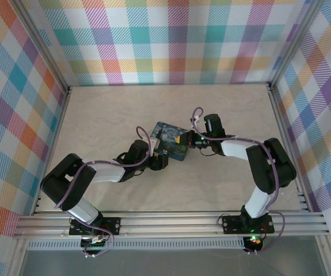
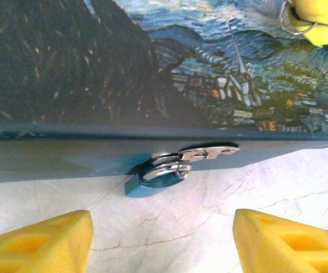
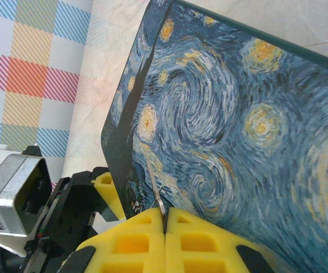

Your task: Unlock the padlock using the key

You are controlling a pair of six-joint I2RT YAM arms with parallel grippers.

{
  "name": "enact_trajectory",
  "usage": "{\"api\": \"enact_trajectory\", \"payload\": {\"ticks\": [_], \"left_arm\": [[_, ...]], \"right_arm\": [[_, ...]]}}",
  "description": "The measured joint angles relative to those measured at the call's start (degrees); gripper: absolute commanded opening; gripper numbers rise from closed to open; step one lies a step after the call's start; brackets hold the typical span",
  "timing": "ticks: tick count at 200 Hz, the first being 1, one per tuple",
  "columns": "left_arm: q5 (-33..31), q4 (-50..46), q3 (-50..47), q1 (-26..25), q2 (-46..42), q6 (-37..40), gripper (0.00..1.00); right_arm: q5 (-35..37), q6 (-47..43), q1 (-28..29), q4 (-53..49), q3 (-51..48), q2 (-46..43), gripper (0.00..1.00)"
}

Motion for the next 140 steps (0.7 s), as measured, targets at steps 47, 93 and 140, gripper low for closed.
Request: {"api": "enact_trajectory", "payload": {"ticks": [47,93,140], "left_arm": [[0.1,0.1,0.0,0.0,0.5,0.0,0.64],[0.2,0.8,0.9,0.0,4.0,0.1,0.63],[0.2,2.2,2.4,0.0,6.0,0.1,0.62]], "right_arm": [[0.0,0.0,0.0,0.0,0.0,0.0,0.0],[0.0,0.0,0.0,0.0,0.0,0.0,0.0],[0.0,0.0,0.0,0.0,0.0,0.0,0.0]]}}
